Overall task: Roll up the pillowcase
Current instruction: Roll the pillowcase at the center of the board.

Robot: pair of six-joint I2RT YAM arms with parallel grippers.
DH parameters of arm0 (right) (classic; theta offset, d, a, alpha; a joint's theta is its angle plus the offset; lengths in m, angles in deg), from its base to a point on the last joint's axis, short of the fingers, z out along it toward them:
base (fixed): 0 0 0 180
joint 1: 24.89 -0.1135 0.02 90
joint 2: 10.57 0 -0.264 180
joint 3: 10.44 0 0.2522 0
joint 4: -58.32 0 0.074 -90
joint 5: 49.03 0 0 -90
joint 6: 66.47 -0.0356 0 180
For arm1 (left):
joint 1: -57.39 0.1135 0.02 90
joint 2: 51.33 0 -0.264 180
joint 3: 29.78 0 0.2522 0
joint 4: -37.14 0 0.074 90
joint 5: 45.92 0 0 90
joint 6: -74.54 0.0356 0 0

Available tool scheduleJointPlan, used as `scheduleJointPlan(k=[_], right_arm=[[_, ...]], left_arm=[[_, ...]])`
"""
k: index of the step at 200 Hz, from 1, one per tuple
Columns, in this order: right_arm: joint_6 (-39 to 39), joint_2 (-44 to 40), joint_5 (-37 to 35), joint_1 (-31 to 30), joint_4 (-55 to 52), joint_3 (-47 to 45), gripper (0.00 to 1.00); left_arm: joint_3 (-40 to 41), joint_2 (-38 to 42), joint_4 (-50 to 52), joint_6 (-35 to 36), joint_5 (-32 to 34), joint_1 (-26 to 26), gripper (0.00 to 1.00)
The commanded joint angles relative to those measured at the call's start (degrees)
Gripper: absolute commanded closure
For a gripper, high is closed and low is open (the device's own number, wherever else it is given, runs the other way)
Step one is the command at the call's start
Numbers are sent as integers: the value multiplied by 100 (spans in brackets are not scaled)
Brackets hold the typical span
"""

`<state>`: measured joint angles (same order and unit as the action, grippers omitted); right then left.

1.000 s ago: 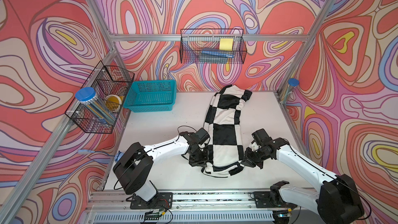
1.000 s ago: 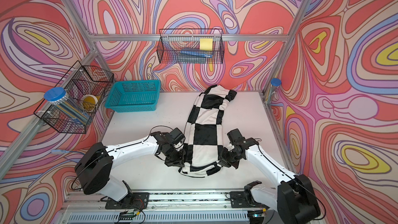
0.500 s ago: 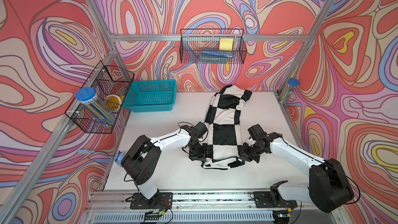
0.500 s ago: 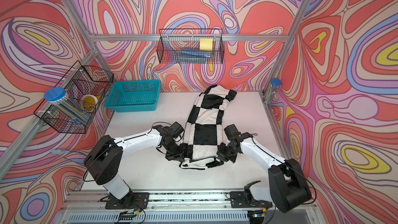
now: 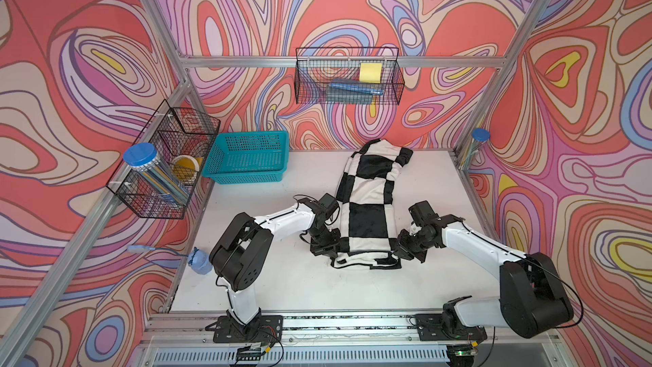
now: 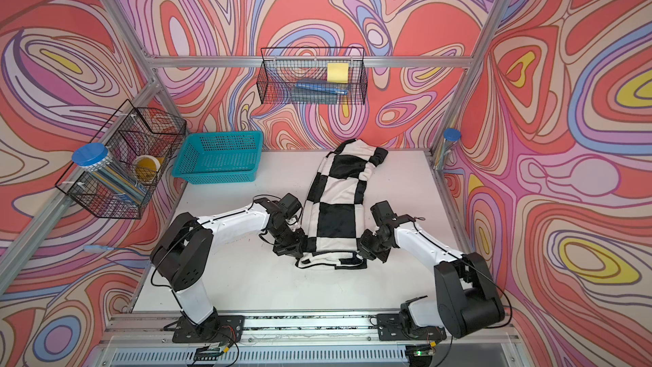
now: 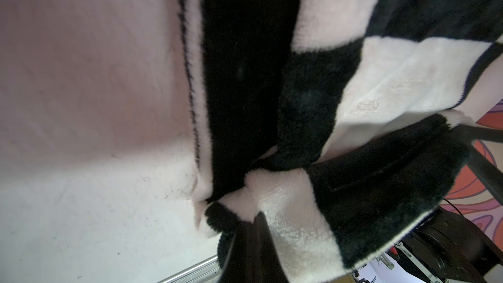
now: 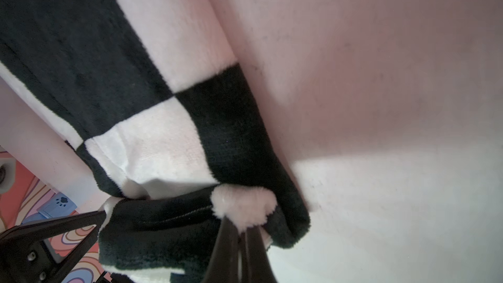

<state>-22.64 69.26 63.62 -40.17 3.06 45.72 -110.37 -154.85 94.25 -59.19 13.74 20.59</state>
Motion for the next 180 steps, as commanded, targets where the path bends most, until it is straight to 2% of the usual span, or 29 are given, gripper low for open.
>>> scheduleJointPlan(k=[1, 5, 15, 26, 43, 52, 65, 76, 83, 86, 95, 98, 116, 139, 165, 180], right_arm=[[-41, 248, -55, 52, 351, 129, 100], [-46, 283, -64, 50, 373, 137, 100], [-35, 348, -104, 45, 384, 176, 100], [-33, 392, -114, 51, 399, 176, 100], [-67, 393, -134, 50, 467, 152, 100], [-68, 423, -142, 49, 459, 179, 100], [-68, 458, -177, 47, 448, 199, 100], [-64, 455, -202, 45, 431, 199, 100], [-61, 441, -237, 49, 425, 188, 100], [-57, 445, -249, 52, 417, 187, 100], [-68, 454, -265, 50, 429, 174, 100], [-64, 466, -267, 50, 432, 173, 100], [-59, 560, -270, 49, 459, 208, 100], [-59, 618, -293, 48, 478, 241, 100], [-32, 624, -323, 49, 399, 287, 100], [-28, 582, -364, 44, 346, 305, 100]], left_arm=[[-128, -105, 323, 230, 141, 108, 76], [-135, -95, 354, 240, 177, 127, 71], [-142, -19, 384, 296, 253, 171, 65], [-202, 131, 504, 367, 461, 231, 44], [-455, 453, 877, 560, 1034, 250, 22], [-606, 668, 1075, 650, 1336, 252, 18], [-730, 1018, 1241, 739, 1552, 247, 17], [-740, 1284, 1288, 825, 1420, 228, 26], [-679, 1443, 1248, 919, 1257, 164, 39], [-653, 1501, 1250, 957, 1211, 123, 48], [-577, 1623, 1239, 1109, 965, -36, 90], [-553, 1639, 1230, 1154, 856, -107, 100], [-404, 1639, 1175, 1566, 149, -629, 100], [-327, 1235, 1152, 1937, -449, -1125, 100], [-397, 819, 978, 2003, -775, -1318, 100], [-525, 672, 994, 2036, -547, -1415, 100]])
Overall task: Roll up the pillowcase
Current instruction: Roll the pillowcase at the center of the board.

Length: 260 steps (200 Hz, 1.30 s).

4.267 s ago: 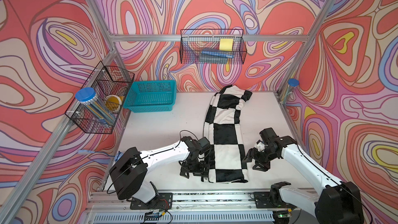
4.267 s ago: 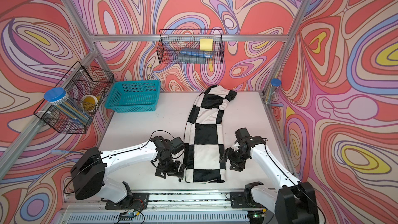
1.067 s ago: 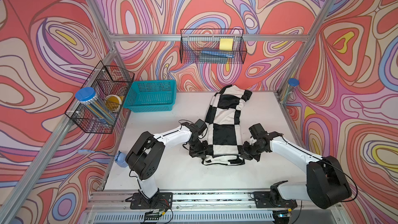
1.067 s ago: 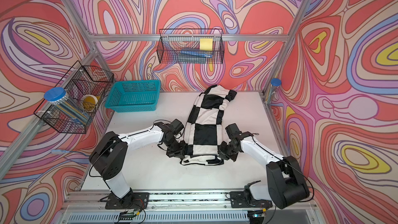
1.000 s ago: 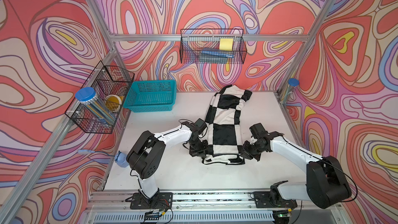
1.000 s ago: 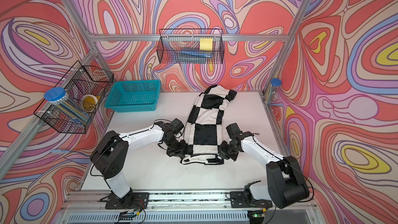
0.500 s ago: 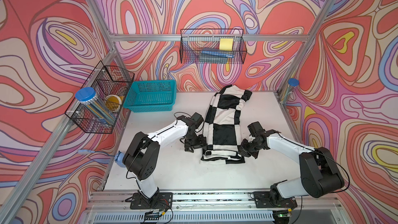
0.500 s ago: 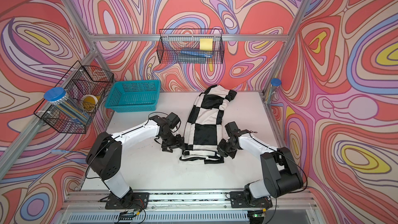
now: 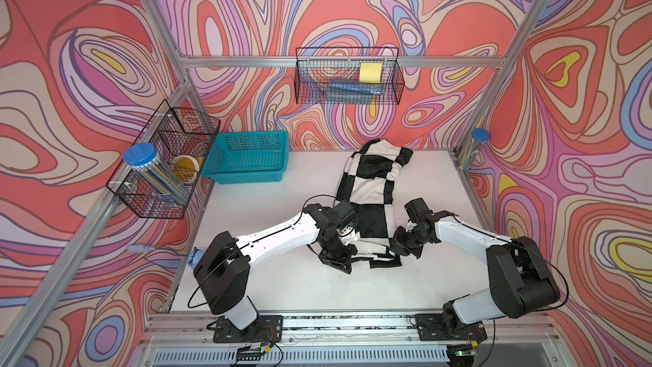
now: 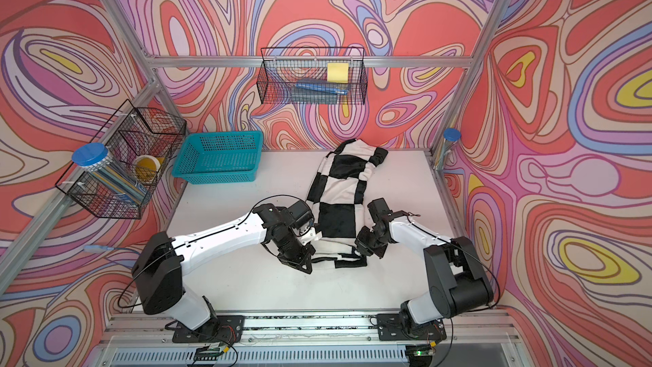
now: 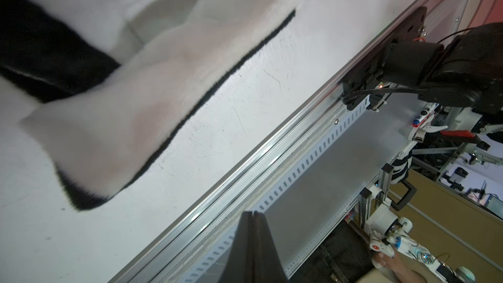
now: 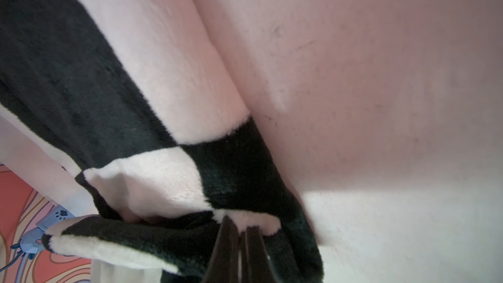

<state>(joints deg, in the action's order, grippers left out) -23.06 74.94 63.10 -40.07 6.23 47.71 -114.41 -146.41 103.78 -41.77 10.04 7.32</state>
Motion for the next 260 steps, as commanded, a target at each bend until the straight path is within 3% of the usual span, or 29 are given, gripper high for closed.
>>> scheduleJointPlan(k=[1, 46, 79, 124, 151, 174, 195, 217, 237, 260], right_arm=[[16, 11, -308, 37, 28, 106, 100], [-12, 55, -315, 35, 27, 123, 100], [-8, 88, -319, 33, 26, 220, 100], [-42, 100, -305, 30, 110, 253, 98], [-83, 13, -307, 33, 81, 319, 60], [-119, -481, -715, 33, -435, 596, 32], [-371, -1069, -1004, 33, -1139, 781, 26], [-1155, -1862, -821, -47, -1225, 282, 25], [-2446, -2634, -720, -429, -985, -321, 26], [-4220, -3253, -1551, -1511, -598, -793, 29]], left_arm=[[-134, -183, 44, 284, -127, -94, 100], [-427, -492, -366, -342, 2227, -313, 100], [-231, -703, -872, -670, 3030, -356, 100], [61, -424, -1498, -933, 4137, -355, 100], [-234, -827, -1629, -789, 4008, -363, 100], [-367, -1203, -1658, -878, 3902, -356, 100], [-319, -1245, -1623, -806, 3945, -356, 100], [-225, -1294, -1638, -649, 4009, -347, 100], [-407, -1363, -1501, -594, 3864, -280, 100], [-729, -1392, -1180, -468, 3362, -170, 100]])
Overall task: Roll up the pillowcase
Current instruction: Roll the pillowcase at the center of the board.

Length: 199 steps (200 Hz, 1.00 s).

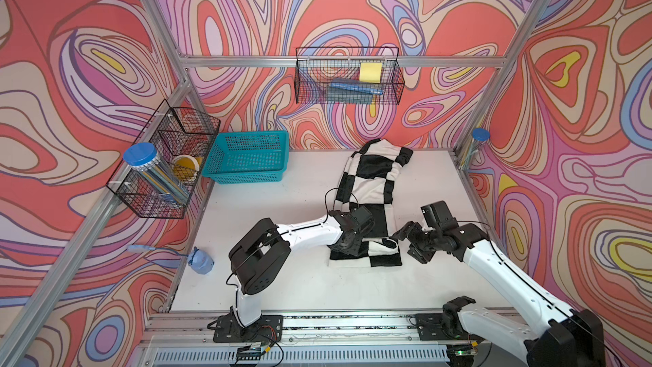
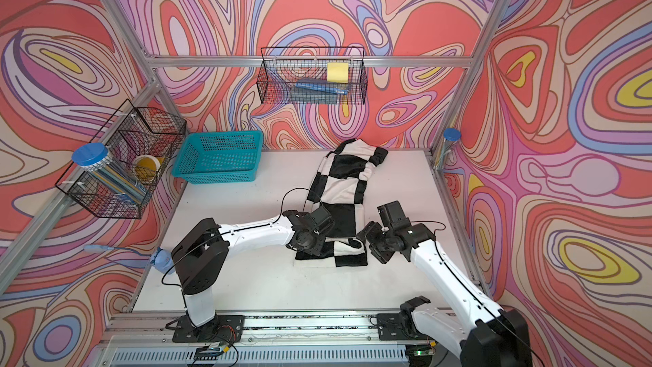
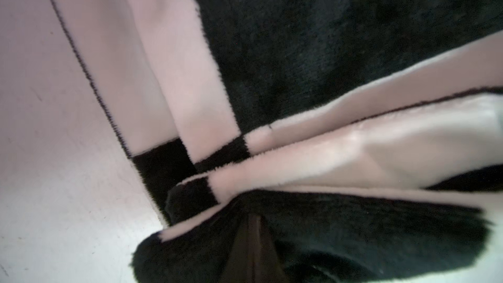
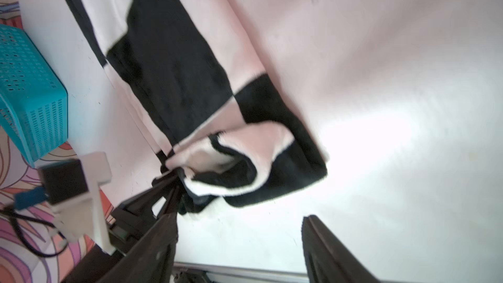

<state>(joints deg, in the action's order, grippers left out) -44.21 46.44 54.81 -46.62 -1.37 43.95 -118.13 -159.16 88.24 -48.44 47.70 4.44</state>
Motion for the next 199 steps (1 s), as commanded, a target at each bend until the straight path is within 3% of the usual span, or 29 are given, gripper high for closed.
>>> scheduleJointPlan(k=[1, 27, 60, 76, 90, 105, 138, 199], right_arm=[[-2169, -407, -772, -914, 181, -429, 29], [-3344, 184, -1892, -2362, 583, -331, 30], [-4677, 1106, -3140, -3536, 1813, -448, 32], [-5480, 1639, -4145, -4270, 1596, -123, 33], [-5630, 2064, -4286, -4401, 1757, 29, 32], [-6462, 2346, -4517, -4824, 1788, 12, 33], [-7748, 2589, -5342, -5545, 765, 313, 34], [-8547, 2690, -5691, -5583, 1445, -376, 35]], left_arm=[[-365, -117, 381, 201, -462, 123, 100], [-203, -31, 451, 220, -1492, 254, 100], [78, -37, 428, 268, -2136, 385, 100], [87, -111, 383, 277, -2271, 530, 100], [167, -113, 286, 311, -2311, 612, 100], [202, -107, 279, 329, -2325, 684, 100], [343, -35, 80, 246, -2485, 863, 100], [454, -109, -34, 210, -2598, 963, 100]])
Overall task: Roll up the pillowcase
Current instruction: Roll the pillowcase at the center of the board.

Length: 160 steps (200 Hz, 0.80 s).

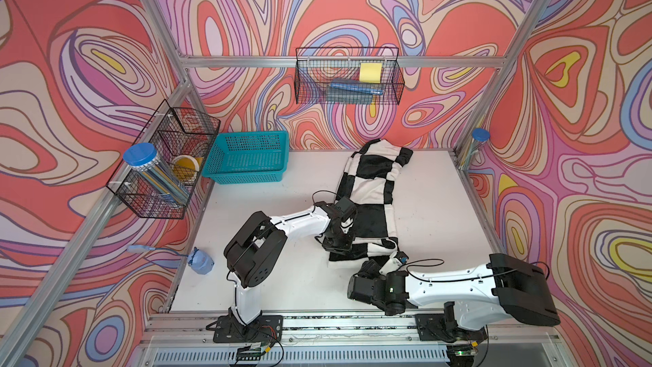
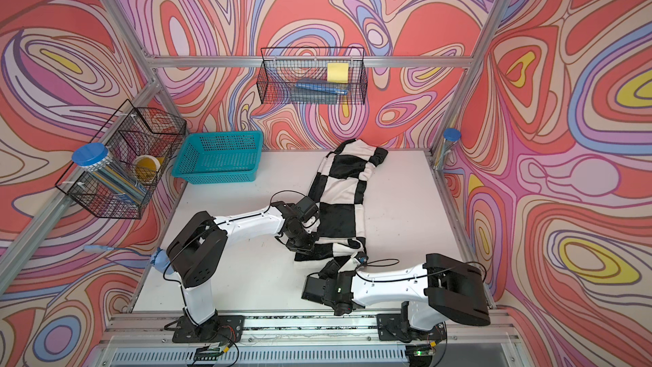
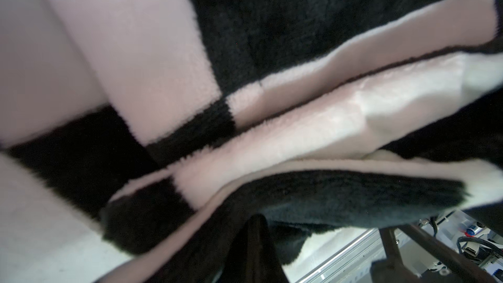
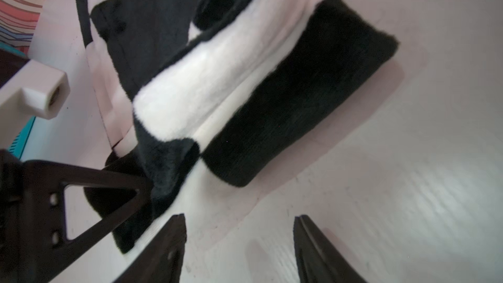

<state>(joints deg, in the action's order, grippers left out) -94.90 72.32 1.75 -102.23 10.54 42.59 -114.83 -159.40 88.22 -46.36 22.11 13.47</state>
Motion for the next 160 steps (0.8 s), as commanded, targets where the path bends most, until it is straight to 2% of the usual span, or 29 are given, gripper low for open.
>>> scheduleJointPlan(k=[1, 44, 93, 114, 137, 145, 154, 160], right_arm=[[-3499, 103, -384, -20, 294, -264, 35], [-3551, -29, -625, -18, 678, -542, 34], [-3591, -115, -517, -9, 881, -660, 32], [-2778, -537, -557, -13, -508, 103, 32], [-2158, -936, -481, -9, -3193, 1434, 38], [-2165, -1032, -456, -14, -4024, 1746, 44], [-2134, -1232, -471, -10, -4592, 1862, 61], [-2077, -1430, -474, 6, -4781, 1832, 68]], left_arm=[[124, -88, -27, 3, -41, 60, 100], [150, -108, -28, 13, -70, 76, 100], [50, -131, 91, 40, -25, 77, 100], [27, -142, 153, 55, 7, 77, 100], [5, -236, 221, 38, -6, 95, 100], [9, -302, 233, 23, -49, 94, 100], [34, -366, 216, -6, -129, 94, 100], [44, -401, 210, -28, -193, 94, 100]])
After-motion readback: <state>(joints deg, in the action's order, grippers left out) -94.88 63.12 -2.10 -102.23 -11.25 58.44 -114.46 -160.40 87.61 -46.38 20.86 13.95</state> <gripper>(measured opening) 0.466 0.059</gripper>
